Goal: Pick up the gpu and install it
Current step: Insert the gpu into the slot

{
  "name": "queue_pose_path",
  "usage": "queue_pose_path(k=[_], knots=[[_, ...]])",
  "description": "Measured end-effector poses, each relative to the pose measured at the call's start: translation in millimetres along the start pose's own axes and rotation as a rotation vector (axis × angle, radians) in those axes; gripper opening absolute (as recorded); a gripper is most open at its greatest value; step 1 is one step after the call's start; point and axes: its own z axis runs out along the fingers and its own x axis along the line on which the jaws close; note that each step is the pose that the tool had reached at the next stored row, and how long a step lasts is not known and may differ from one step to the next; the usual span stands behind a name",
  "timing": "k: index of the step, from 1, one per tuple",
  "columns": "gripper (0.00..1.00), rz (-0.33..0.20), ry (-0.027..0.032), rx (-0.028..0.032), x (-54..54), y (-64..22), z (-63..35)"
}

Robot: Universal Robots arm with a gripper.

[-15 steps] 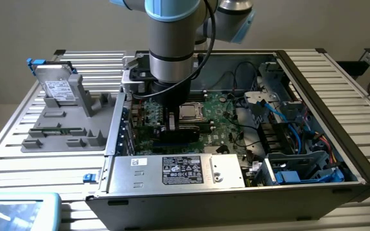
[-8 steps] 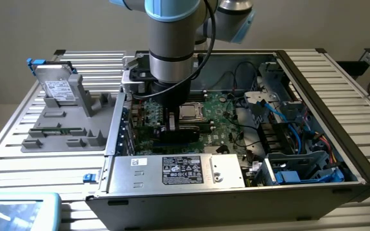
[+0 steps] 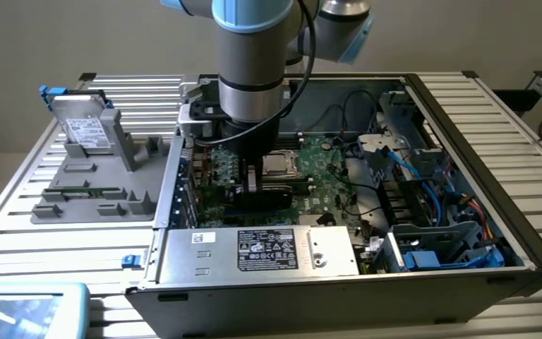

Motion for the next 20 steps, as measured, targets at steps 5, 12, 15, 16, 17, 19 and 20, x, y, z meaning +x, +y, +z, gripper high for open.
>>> queue_pose_path(k=[5,12,15,16,17,19,20], knots=[[0.29,0.000,0.0000,-0.0001,-0.1,0.8,0.7],[0.29,0.000,0.0001,-0.0001,-0.1,0.7,2.4],[0.29,0.000,0.0001,-0.0001,-0.2,0.7,3.1],[0.29,0.000,-0.0006,0.0003,-0.2,0.7,3.6],[0.29,0.000,-0.0005,0.0002,-0.2,0.7,3.8],[0.29,0.000,-0.0002,0.0000,-0.2,0.7,3.8],[0.29,0.000,-0.0001,0.0000,-0.2,0.7,3.8]])
